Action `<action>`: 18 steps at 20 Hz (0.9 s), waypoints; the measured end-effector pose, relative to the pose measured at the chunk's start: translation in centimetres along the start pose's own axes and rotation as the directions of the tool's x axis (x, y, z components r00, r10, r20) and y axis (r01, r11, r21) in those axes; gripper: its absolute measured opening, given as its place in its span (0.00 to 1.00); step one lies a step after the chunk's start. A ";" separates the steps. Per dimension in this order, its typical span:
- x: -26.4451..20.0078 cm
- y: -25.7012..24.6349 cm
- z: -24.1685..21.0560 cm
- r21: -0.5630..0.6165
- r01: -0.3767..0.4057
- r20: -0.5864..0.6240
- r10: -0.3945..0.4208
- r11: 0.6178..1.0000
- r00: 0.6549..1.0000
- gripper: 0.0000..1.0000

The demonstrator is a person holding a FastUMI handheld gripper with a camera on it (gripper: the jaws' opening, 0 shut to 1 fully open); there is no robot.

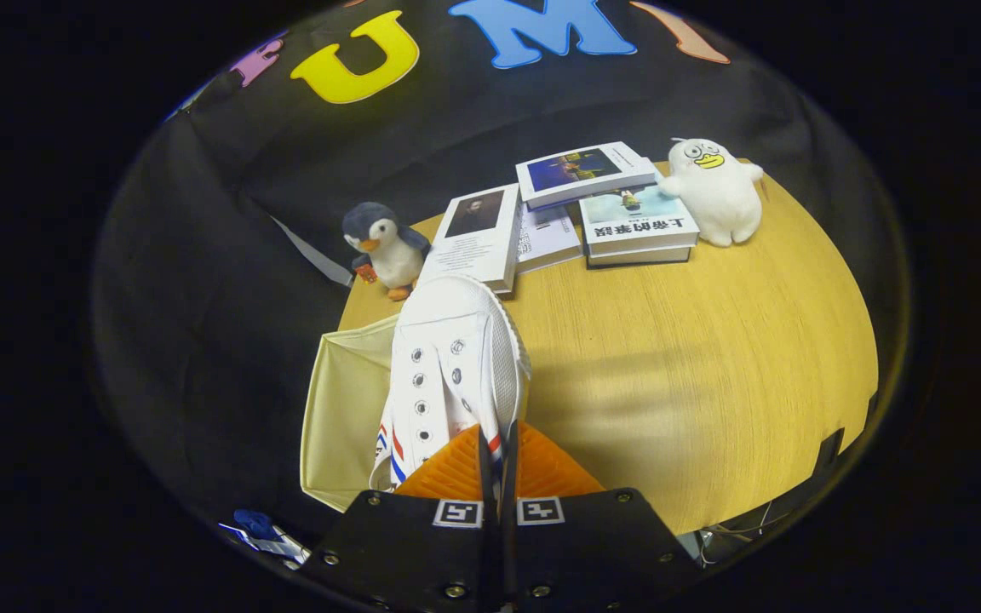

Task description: Open the storage box then place both shoes into the box .Put the left shoe in first, then the right shoe, with the right side of both shoes facing outward in a uniform manner.

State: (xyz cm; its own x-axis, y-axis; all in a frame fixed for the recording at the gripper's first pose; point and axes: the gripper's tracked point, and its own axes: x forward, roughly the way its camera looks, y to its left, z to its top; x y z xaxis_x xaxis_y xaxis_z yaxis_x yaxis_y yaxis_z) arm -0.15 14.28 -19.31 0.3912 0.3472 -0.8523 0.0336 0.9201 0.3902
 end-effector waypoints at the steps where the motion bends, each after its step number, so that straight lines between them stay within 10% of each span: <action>1: 0.4 0.9 0.0 -0.008 -0.006 -0.004 0.006 1.000 1.000 0.01; 13: 4.8 9.2 -2.0 -0.059 -0.073 -0.082 0.068 0.996 0.994 0.01; 18: 1.8 9.6 1.1 -0.132 -0.082 0.073 0.092 0.988 0.993 0.82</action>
State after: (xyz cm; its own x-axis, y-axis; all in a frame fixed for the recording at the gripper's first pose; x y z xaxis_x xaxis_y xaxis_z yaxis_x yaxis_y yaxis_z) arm 1.91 23.54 -16.66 0.4591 0.4159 -0.7850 -0.1206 0.9046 0.4088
